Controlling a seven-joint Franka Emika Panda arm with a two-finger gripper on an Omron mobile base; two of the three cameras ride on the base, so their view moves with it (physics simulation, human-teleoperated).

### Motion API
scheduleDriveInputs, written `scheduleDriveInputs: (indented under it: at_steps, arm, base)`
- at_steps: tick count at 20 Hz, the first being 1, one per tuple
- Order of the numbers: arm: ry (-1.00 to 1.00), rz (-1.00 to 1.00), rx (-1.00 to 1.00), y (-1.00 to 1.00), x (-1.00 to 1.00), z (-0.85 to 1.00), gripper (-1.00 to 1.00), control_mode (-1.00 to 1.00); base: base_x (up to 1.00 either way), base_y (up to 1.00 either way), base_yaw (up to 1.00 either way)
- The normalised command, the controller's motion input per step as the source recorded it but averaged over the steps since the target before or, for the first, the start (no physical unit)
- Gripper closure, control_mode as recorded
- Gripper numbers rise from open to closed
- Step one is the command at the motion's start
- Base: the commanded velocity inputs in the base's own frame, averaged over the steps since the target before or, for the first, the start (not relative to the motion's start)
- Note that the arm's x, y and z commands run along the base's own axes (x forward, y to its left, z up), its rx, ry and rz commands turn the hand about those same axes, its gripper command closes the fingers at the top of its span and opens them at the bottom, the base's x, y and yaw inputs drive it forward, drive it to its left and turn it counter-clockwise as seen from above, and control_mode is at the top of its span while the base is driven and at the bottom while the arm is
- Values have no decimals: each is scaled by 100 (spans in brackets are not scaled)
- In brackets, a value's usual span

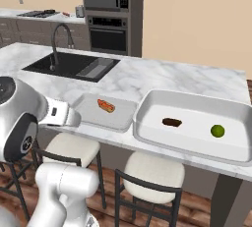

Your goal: Place the cold items (sweet potato and lime) from the fridge in one tupperware on the dining counter. Place the warm items (hot dog and kebab skewer) in the stove area in another tupperware.

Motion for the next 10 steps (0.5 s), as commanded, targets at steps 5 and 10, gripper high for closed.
scheduleDriveInputs:
  at_steps: [5,10]
  arm:
    - [-9,-26,0,-2,-70,0,-100,-100]
    - [0,0,0,0,0,0,-100,100]
  base:
    - [0,0,0]
    - [-68,50,7]
